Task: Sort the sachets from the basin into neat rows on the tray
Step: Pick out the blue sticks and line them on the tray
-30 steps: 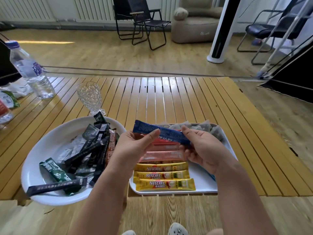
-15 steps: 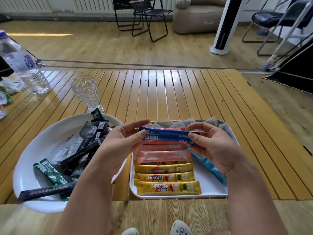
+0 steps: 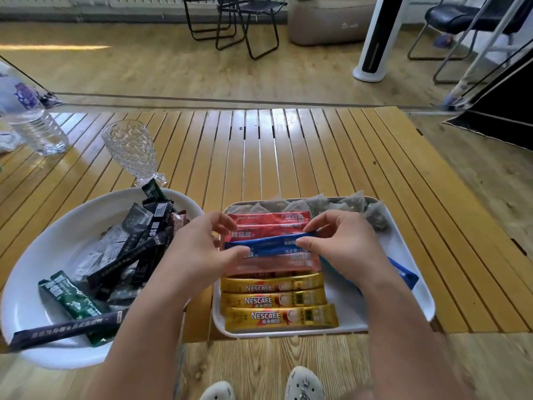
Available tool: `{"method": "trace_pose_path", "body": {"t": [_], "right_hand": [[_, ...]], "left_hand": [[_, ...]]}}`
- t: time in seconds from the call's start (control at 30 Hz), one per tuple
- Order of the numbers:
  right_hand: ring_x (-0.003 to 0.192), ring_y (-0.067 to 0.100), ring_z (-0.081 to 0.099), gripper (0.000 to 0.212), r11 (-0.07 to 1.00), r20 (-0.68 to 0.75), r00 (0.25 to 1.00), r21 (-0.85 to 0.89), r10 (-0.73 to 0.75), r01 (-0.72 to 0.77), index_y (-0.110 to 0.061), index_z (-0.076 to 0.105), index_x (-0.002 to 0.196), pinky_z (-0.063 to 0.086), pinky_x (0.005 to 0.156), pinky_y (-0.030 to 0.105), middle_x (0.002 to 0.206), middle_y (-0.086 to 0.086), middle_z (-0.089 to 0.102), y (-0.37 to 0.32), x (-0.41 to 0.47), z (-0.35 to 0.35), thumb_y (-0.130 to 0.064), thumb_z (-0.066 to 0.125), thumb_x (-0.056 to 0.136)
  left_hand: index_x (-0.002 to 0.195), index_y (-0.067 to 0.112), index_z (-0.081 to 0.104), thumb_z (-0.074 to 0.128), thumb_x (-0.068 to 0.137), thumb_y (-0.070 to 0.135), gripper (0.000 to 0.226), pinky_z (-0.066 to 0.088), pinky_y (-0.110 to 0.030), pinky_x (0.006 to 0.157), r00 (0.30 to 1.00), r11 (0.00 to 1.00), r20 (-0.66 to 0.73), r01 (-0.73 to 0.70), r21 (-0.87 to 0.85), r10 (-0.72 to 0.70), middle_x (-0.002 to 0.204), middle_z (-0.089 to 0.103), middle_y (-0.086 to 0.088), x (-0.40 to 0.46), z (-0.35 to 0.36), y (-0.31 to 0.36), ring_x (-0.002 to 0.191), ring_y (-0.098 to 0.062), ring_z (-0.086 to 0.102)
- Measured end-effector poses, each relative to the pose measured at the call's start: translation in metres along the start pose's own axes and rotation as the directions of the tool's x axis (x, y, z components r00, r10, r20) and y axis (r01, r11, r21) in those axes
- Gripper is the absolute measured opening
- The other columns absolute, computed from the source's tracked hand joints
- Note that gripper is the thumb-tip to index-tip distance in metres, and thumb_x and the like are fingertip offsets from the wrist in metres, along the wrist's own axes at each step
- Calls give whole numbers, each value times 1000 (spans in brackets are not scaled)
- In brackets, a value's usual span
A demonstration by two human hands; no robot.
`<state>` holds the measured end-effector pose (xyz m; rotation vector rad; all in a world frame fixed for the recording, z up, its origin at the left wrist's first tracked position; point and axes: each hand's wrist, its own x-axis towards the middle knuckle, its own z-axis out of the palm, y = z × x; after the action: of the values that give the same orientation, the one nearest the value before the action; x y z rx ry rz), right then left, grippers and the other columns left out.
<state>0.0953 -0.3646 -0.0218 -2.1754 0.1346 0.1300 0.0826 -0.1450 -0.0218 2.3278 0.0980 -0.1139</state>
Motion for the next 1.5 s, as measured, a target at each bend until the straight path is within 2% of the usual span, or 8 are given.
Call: {"method": "trace_pose_path", "body": {"t": [0.13,0.33,0.47,0.63,0.87,1.13,1.27,1.5], "right_hand": [[76,2,63,18,997,-27,1000,-74,10,-12,-26,67,87,46,57,15,81,-11,67,0,1,5,-28,81,76],[90,12,56,34,956,-262,956,-222,133,-194,-27,67,102,42,67,24,96,-7,60,25,-2,-32,-36,82,73],[99,21,58,38,925,-287,933,-247,215,-289,-26,66,105,51,85,36,99,-2,60,35,0,-40,-37,81,72],[93,21,63,29,909,-214,934,-246,287,-336,-26,66,102,55,79,39,103,0,68,38,6,-35,-35,78,76],[88,17,63,19,928,-246,948,-262,201,-265,-26,73,99,49,69,30,93,-3,71,36,7,-35,-36,72,83],[87,4,59,27,973,-251,954,-197,-166,117,-25,69,109,41,63,7,96,-10,65,20,6,-30,-26,75,83],[88,7,60,29,935,-154,937,-225,-313,275,-22,70,107,47,73,14,99,-5,68,9,10,-6,-23,78,79],[95,14,59,31,824,-70,858,-331,-508,460,-21,69,110,52,86,43,103,-2,69,-9,12,50,-22,77,80]], "left_hand": [[94,31,61,79,76,30,26,42,-11,57,999,992,7,-48,114,48,97,60,13,-1,9,3,80,-1,56],[100,30,55,80,72,36,38,49,-18,71,993,977,12,-114,179,114,102,55,12,-3,6,7,86,-5,55],[83,33,54,80,70,43,31,52,-23,72,921,915,308,-318,248,237,89,55,17,-20,14,32,80,1,53],[94,30,60,77,75,45,30,49,-26,73,767,792,568,-531,300,299,92,59,15,-45,61,49,82,-8,53],[90,25,68,60,86,27,9,54,-30,73,785,721,462,-591,362,412,88,68,9,-47,75,49,78,-12,61],[94,29,70,64,89,33,9,52,-24,76,862,760,260,-507,407,436,97,67,13,-21,72,46,85,-8,61],[91,30,73,70,82,44,17,55,-25,73,908,859,204,-414,302,366,85,70,15,-15,53,38,76,-1,61],[86,22,75,75,79,35,14,54,-22,63,958,955,-182,-176,238,222,74,69,11,0,-2,1,68,-1,63]]}}
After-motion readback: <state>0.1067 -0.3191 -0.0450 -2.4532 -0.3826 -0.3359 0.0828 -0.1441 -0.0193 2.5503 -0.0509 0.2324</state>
